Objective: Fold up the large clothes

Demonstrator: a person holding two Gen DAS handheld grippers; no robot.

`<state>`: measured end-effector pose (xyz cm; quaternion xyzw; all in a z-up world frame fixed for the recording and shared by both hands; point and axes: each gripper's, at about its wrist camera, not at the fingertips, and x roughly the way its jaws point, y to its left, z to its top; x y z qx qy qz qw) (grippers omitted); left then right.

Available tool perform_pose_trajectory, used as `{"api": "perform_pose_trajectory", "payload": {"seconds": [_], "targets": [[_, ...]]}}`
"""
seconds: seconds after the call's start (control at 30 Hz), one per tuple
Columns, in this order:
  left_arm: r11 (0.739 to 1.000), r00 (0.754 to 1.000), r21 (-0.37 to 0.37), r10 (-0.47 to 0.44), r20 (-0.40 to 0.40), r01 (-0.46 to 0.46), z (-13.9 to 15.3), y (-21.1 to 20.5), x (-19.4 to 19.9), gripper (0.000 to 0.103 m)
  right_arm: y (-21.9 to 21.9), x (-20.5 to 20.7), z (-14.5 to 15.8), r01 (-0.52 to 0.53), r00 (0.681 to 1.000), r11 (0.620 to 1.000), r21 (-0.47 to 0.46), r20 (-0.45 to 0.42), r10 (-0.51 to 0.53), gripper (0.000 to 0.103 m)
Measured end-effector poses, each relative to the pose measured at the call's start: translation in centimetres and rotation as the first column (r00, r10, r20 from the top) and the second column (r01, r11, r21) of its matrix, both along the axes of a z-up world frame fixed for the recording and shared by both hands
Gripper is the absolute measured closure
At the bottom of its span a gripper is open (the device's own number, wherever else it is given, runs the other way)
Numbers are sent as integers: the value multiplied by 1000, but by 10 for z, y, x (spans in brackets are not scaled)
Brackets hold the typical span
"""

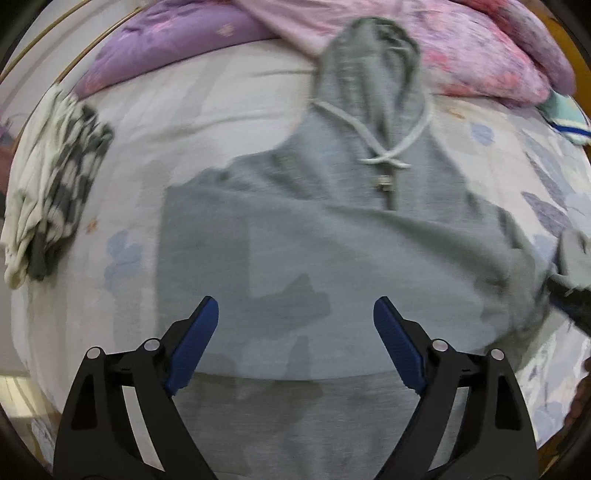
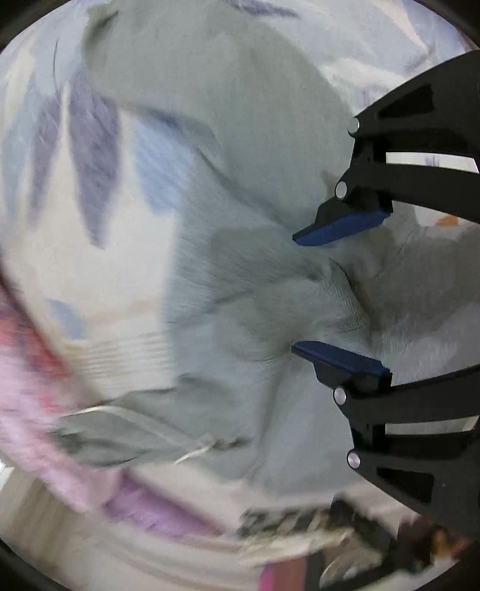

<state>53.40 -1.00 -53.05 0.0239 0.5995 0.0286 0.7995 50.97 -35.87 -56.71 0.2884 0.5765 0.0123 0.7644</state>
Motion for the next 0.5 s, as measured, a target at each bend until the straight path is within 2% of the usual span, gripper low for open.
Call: {"api": "perform_pose_trajectory", "payload": {"seconds": [0.13,0.2,0.27,0.33,0.4,0.47,0.5], "targets": [[998,998,-3,-63,-22,63,-7,-48,4,16,-85,-11,6,184,983,982,-37,2,-184,50],[996,995,-13,-94,-30,93,-11,-72,4,16,-143,-21,-3,296,954,953,-60,-29,-298,49],[992,991,-12,-124,-44,124,-16,-94,4,16,-179,-20,-7,367,928,929,-51,-39,-369,49],[988,987,-7,-151,-55,151,-18,-110,4,16,-211,-24,-11,441,896,896,-53,-41,-443,49],[984,982,-7,-177,-58,177,-19,-126,3,16,-250,-29,-23,539,834,838,-85,-82,-545,49],[981,979,-5,-196,-61,196,-19,-136,2,16,-278,-36,-37,624,773,779,-64,-93,-627,45],[980,978,2,-200,-63,201,-20,-141,2,16,-284,-39,-43,642,758,765,-57,-102,-644,42]]}}
